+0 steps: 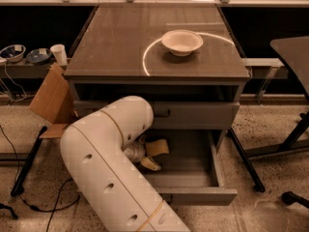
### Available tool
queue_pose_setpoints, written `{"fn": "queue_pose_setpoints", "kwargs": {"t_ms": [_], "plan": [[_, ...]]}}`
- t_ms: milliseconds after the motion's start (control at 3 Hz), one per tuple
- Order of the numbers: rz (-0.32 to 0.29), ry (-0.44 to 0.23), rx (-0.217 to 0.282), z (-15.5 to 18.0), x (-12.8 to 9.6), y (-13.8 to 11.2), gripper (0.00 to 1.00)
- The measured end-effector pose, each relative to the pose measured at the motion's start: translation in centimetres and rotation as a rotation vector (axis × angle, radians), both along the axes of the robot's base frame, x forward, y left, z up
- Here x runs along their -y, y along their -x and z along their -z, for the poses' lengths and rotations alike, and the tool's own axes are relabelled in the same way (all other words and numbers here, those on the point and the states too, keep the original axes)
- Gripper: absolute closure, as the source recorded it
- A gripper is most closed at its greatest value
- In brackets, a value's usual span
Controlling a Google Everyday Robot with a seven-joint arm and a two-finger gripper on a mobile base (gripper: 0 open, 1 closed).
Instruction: Pick sponge from middle drawer and place on counter
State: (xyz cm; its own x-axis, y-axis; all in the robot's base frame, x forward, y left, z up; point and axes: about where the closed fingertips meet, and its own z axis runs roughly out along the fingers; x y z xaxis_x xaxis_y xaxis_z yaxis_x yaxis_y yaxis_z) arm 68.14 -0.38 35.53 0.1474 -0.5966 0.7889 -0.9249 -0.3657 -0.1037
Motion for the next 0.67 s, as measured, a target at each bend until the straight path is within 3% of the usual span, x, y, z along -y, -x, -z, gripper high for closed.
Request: {"fn": "queue_pose_setpoints", "kwargs": {"t_ms": [667], "plan": [[0.001,0.015,0.001,0.15,0.33,-0.24,0.5]]}}
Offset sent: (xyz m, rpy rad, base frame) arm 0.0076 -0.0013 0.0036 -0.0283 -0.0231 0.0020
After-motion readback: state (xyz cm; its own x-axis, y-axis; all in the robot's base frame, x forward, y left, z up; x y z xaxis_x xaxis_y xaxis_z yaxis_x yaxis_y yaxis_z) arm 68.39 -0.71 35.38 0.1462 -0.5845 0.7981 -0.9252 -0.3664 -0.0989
